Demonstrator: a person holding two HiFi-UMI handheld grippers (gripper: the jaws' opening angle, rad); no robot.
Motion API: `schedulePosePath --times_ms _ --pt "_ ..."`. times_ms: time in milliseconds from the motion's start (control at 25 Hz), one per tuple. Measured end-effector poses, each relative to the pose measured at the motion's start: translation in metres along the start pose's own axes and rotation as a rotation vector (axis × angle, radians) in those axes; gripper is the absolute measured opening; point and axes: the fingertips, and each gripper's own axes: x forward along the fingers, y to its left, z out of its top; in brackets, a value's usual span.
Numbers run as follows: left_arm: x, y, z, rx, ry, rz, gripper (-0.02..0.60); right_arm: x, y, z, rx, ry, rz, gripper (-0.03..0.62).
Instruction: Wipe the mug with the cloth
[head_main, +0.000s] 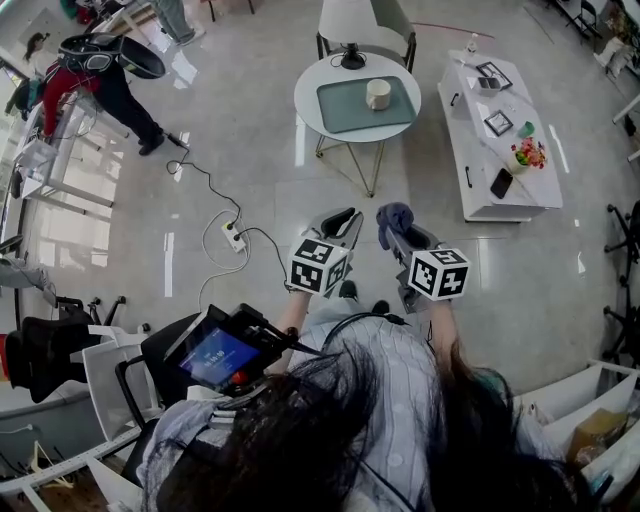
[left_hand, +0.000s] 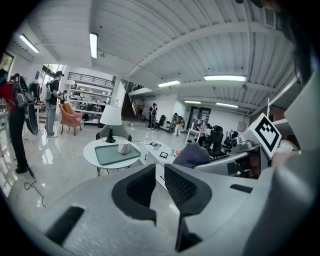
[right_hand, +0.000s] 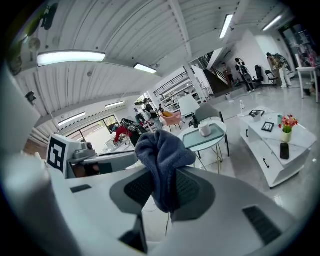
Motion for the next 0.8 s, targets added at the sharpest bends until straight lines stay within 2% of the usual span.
schedulePosePath --times_ms 160,360,800 --pt "-0.003 0.019 0.003 0.017 0.002 -0.007 0.055 0.018 0.008 0.005 -0.002 0.001 -0.009 0.098" --pt "-0.005 0.042 0.005 -0.002 0.008 -0.025 0.055 0.037 0.017 0.006 -0.014 0.015 -0.021 0.098" --pt "0.012 0.05 -0.007 -0.003 0.059 -0.051 0.055 0.058 0.008 0.004 -0.026 0.076 -0.031 0.098"
